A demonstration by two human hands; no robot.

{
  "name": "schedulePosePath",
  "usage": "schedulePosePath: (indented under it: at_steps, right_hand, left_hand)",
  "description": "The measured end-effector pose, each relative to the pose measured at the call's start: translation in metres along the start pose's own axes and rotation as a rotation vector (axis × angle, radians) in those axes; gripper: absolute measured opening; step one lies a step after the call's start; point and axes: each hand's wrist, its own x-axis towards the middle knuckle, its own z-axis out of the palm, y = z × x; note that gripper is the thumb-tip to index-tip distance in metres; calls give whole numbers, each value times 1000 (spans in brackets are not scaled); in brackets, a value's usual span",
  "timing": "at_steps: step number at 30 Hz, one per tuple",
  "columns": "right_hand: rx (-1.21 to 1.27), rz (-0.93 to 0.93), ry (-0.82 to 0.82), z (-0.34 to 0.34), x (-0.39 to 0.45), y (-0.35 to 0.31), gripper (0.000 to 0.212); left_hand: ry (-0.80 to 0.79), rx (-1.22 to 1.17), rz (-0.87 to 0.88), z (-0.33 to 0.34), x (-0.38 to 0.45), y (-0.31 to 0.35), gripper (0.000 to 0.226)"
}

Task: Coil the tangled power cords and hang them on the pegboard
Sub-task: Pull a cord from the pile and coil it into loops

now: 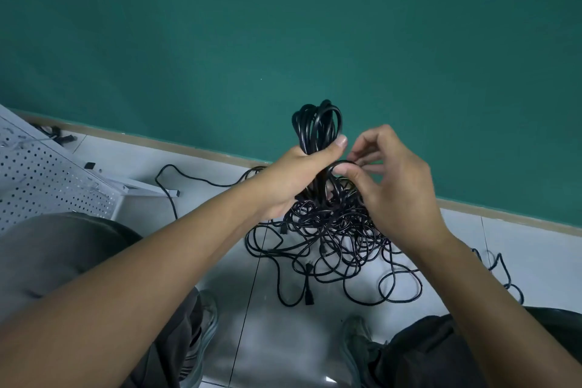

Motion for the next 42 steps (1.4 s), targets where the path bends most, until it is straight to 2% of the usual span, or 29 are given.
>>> schedulePosePath:
  at_steps: [4,7,11,15,18,22,31,36,42]
  right_hand:
    - [239,206,4,-4,5,-1,30]
    - [366,288,-8,-3,9,6,25]
    - [386,316,-36,-3,14,19,9]
    - [327,325,-123,-2,17,32,15]
    - [269,393,-144,1,16,38,13]
    - [189,452,-47,2,14,36,13]
    - [535,482,198,-5,18,21,8]
    - [585,438,207,-11,21,13,6]
    - [564,439,203,-17,21,15,13]
  left_hand:
    - [-116,-192,-87,10,-11,5,57]
    - [-198,-310,-94,13,-17,10,47]
    - [-259,-453,-106,8,-14,11,16]
    - [-341,-644,-98,-4,-8,13,12]
    - [-324,-599,-66,-9,-8,17,13]
    - [-274,-509,-79,-10,-7,17,20]
    - [-107,-214,-101,-4,-6,11,25]
    - [22,8,31,-3,-1,7,22]
    - [-116,100,88,-1,-7,7,29]
